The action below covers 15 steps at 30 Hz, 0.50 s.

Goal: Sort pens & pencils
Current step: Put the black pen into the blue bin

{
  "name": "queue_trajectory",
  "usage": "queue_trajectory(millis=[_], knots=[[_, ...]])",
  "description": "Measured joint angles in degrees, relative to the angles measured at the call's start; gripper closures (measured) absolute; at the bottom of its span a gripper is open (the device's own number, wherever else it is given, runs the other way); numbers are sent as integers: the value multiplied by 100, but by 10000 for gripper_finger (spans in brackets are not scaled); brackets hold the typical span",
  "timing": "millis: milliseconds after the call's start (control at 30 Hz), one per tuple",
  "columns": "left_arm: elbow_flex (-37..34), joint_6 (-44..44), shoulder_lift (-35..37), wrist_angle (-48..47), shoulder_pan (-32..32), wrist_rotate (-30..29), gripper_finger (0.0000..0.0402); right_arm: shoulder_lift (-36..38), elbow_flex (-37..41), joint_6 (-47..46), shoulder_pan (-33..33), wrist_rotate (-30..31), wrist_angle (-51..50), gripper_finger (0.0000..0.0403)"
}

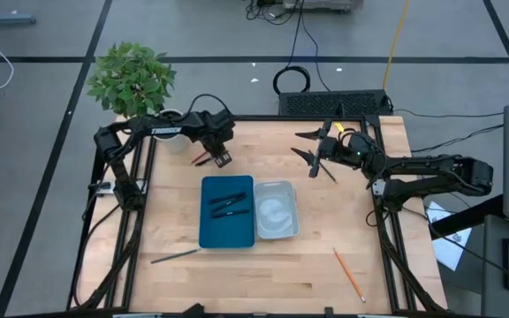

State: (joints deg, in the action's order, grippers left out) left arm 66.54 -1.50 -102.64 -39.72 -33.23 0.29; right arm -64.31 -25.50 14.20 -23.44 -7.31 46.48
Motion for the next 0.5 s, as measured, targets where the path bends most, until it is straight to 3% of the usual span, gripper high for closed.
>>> queue_trajectory(millis=[333,500], knots=[[4,-80,-60,-496,150,-36,282,0,0,0,0,-2,-1,188],[4,9,-259,-482,130,-142,251,0,0,0,0,0,0,188]])
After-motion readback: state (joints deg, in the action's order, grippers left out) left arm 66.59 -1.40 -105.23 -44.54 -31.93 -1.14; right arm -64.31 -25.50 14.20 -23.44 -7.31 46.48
